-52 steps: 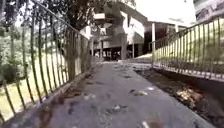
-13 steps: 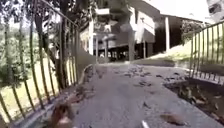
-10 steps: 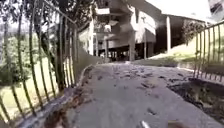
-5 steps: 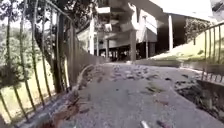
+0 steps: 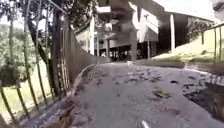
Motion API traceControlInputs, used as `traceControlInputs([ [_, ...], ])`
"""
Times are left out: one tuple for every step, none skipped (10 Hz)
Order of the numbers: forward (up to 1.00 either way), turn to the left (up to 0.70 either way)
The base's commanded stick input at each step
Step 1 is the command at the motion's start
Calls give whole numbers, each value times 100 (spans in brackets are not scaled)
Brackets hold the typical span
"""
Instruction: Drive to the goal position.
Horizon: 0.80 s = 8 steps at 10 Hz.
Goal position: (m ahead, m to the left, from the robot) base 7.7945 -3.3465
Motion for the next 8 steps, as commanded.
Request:
traceControlInputs([
  [50,0],
  [50,0],
  [50,0],
  [50,0],
  [50,0],
  [50,0],
  [50,0],
  [50,0],
])
